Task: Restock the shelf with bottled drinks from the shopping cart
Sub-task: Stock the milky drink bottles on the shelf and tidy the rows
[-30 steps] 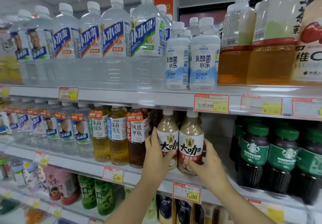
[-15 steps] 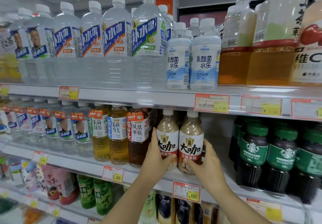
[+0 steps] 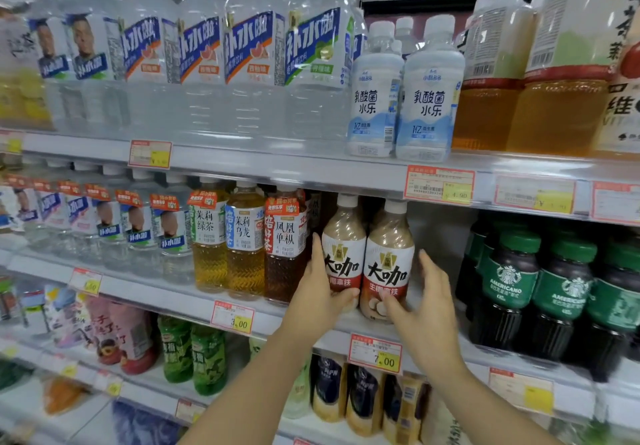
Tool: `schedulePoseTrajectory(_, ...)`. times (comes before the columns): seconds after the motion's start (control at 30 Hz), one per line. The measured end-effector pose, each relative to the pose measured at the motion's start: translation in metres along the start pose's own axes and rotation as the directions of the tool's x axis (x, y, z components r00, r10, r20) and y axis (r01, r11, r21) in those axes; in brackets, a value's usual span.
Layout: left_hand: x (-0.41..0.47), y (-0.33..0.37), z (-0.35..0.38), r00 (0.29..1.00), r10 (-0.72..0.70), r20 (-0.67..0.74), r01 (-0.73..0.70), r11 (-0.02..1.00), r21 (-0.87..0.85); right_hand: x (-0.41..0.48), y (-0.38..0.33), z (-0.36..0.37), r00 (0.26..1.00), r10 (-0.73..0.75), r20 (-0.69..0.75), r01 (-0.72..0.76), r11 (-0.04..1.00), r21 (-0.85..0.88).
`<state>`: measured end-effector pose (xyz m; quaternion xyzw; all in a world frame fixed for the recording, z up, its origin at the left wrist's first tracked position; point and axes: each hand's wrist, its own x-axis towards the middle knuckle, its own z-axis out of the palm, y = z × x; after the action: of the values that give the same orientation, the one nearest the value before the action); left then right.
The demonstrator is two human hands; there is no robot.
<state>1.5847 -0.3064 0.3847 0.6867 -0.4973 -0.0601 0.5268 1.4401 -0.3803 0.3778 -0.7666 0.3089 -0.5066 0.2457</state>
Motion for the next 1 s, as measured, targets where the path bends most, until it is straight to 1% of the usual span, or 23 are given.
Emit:
schedulePoseTrajectory(0.03, -0.006, -0.003, -0.002, 1.0, 0.024, 0.008, -0.024, 1.0, 0.016, -0.008, -0.004, 0.0, 0.994, -0.101, -0.048, 0.099, 0.995, -0.028)
schedulePoseTrajectory(0.07, -0.015, -0.006, -0.005, 0.998, 0.06, 0.001, -0.06, 0.997, 0.038, -0.017, -0.009, 0.003, 0.977, -0.206, -0.057, 0.204, 0.978, -0.043)
schedulePoseTrajectory(0.1, -0.027, -0.011, -0.008, 0.994, 0.106, -0.015, -0.105, 0.992, 0.063, -0.028, -0.014, 0.008, 0.955, -0.295, -0.027, 0.294, 0.955, -0.043)
schedulePoseTrajectory(0.17, -0.057, -0.027, -0.017, 0.983, 0.173, -0.061, -0.168, 0.982, 0.09, -0.05, -0.022, 0.028, 0.905, -0.412, 0.109, 0.415, 0.91, -0.009)
schedulePoseTrajectory(0.23, -0.094, -0.056, -0.028, 0.976, 0.163, -0.146, -0.15, 0.984, 0.101, -0.077, -0.024, 0.057, 0.851, -0.443, 0.282, 0.448, 0.893, 0.05)
schedulePoseTrajectory(0.27, -0.115, -0.075, -0.034, 0.97, 0.132, -0.204, -0.113, 0.988, 0.104, -0.091, -0.024, 0.073, 0.823, -0.437, 0.364, 0.442, 0.894, 0.074)
schedulePoseTrajectory(0.3, -0.137, -0.094, -0.039, 0.963, 0.07, -0.26, -0.045, 0.994, 0.1, -0.106, -0.023, 0.09, 0.791, -0.425, 0.441, 0.431, 0.898, 0.093)
schedulePoseTrajectory(0.37, -0.187, -0.137, -0.048, 0.931, -0.13, -0.342, 0.164, 0.984, 0.073, -0.14, -0.015, 0.125, 0.711, -0.395, 0.582, 0.401, 0.907, 0.126)
schedulePoseTrajectory(0.4, -0.215, -0.158, -0.05, 0.899, -0.229, -0.373, 0.272, 0.96, 0.064, -0.158, -0.011, 0.143, 0.668, -0.368, 0.646, 0.371, 0.918, 0.14)
schedulePoseTrajectory(0.43, -0.245, -0.178, -0.052, 0.855, -0.327, -0.402, 0.38, 0.923, 0.057, -0.177, -0.006, 0.161, 0.627, -0.334, 0.704, 0.33, 0.932, 0.149)
schedulePoseTrajectory(0.5, -0.307, -0.214, -0.051, 0.73, -0.521, -0.443, 0.585, 0.811, 0.01, -0.216, 0.008, 0.195, 0.541, -0.289, 0.79, 0.279, 0.948, 0.156)
schedulePoseTrajectory(0.6, -0.394, -0.255, -0.042, 0.525, -0.731, -0.436, 0.809, 0.587, -0.012, -0.28, 0.035, 0.241, 0.38, -0.254, 0.89, 0.285, 0.947, 0.148)
schedulePoseTrajectory(0.63, -0.42, -0.267, -0.038, 0.461, -0.774, -0.434, 0.859, 0.512, 0.0, -0.3, 0.047, 0.256, 0.317, -0.246, 0.916, 0.307, 0.94, 0.146)
schedulePoseTrajectory(0.67, -0.443, -0.277, -0.034, 0.412, -0.798, -0.439, 0.889, 0.457, 0.004, -0.319, 0.062, 0.271, 0.246, -0.23, 0.942, 0.33, 0.933, 0.142)
schedulePoseTrajectory(0.73, -0.481, -0.301, -0.028, 0.357, -0.819, -0.449, 0.919, 0.395, 0.011, -0.354, 0.091, 0.3, 0.101, -0.145, 0.984, 0.341, 0.935, 0.103)
schedulePoseTrajectory(0.8, -0.506, -0.33, -0.024, 0.318, -0.832, -0.455, 0.941, 0.334, 0.048, -0.385, 0.121, 0.323, 0.014, -0.058, 0.998, 0.323, 0.945, 0.05)
schedulePoseTrajectory(0.87, -0.52, -0.364, -0.022, 0.296, -0.836, -0.463, 0.954, 0.281, 0.104, -0.412, 0.148, 0.337, -0.028, 0.009, 1.0, 0.322, 0.947, 0.001)
schedulePoseTrajectory(0.9, -0.524, -0.381, -0.022, 0.29, -0.834, -0.469, 0.957, 0.259, 0.131, -0.424, 0.159, 0.34, -0.031, 0.031, 0.999, 0.322, 0.946, -0.019)
schedulePoseTrajectory(0.93, -0.526, -0.398, -0.022, 0.28, -0.832, -0.479, 0.96, 0.239, 0.147, -0.433, 0.169, 0.341, -0.022, 0.045, 0.999, 0.32, 0.947, -0.036)
schedulePoseTrajectory(1.0, -0.528, -0.429, -0.024, 0.256, -0.833, -0.491, 0.966, 0.196, 0.171, -0.447, 0.184, 0.342, 0.023, 0.041, 0.999, 0.305, 0.951, -0.046)
